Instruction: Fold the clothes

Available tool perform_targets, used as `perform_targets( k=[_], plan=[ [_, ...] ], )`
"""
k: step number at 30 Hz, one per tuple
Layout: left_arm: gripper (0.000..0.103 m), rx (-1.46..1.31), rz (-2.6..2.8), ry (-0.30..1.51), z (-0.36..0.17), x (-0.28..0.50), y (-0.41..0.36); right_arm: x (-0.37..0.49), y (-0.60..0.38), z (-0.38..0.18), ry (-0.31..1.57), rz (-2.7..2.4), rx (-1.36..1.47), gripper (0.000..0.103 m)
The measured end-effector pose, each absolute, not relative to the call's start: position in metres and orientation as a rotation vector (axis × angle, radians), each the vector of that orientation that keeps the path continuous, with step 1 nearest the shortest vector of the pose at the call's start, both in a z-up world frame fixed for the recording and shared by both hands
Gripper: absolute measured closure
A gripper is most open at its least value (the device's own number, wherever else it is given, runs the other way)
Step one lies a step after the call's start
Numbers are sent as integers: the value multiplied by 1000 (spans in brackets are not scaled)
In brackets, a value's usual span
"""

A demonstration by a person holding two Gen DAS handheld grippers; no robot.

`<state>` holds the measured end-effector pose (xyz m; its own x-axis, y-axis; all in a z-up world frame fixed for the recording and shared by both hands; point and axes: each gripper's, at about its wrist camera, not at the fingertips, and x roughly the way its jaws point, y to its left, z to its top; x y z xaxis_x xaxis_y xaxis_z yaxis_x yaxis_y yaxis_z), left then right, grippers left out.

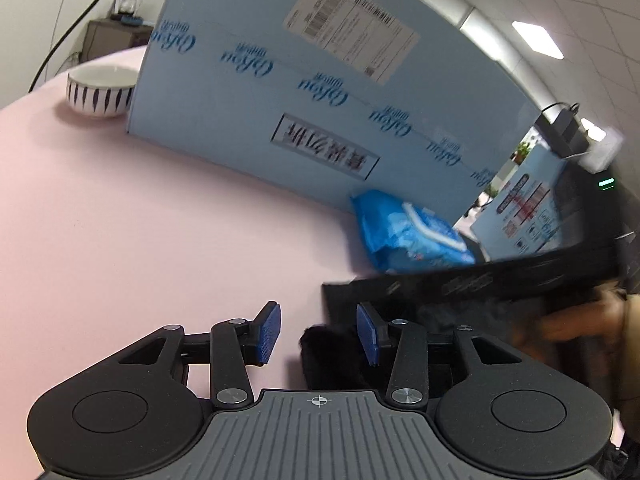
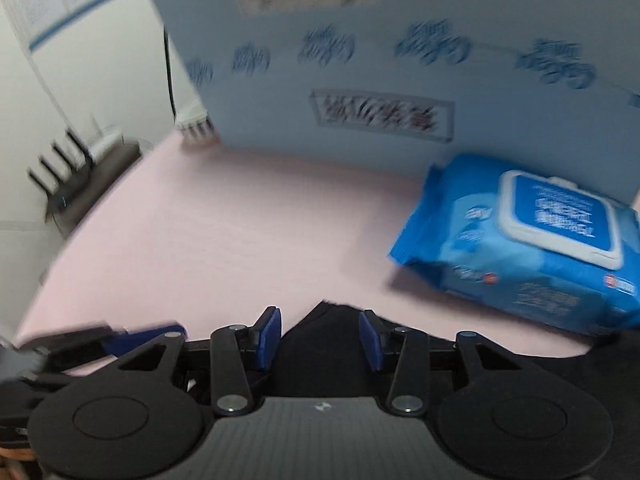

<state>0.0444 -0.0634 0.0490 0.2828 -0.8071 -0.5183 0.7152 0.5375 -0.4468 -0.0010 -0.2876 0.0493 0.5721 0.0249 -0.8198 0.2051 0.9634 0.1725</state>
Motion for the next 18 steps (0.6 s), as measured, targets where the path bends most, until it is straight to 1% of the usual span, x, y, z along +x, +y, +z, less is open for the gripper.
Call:
perform_targets(
  k=[1,2,4,6,7,8,9,11,12,14,18],
  plan=[
    [59,-99,-1040,772,49,42,-66,5,-283,44,985,-120,214,66],
    [57,-57,-1056,769,48,40,-70,11,-280,39,1012,-119,178,74],
    [57,17,-1072,791,40,36,-81,16,-269,32,1036,-93,76,76],
    [57,66,-1094,815,33,33,-90,15,-263,33,1029,-65,4,84],
    [57,86,-1104,829,28,31,-94,13,-266,34,1022,-60,15,86],
    [57,104,-1101,833,25,29,-97,11,-275,35,1006,-65,97,92],
    [57,134,-1085,833,22,27,-100,6,-296,35,970,-78,272,98],
    [57,132,-1066,841,17,28,-100,-6,-328,32,900,-95,525,100],
    [59,116,-1055,847,15,29,-99,-14,-341,28,865,-102,634,100],
    [68,105,-1030,839,14,31,-96,-27,-351,26,800,-91,753,101],
    [73,83,-1000,820,13,32,-92,-59,-368,24,590,-106,998,101]
  ],
)
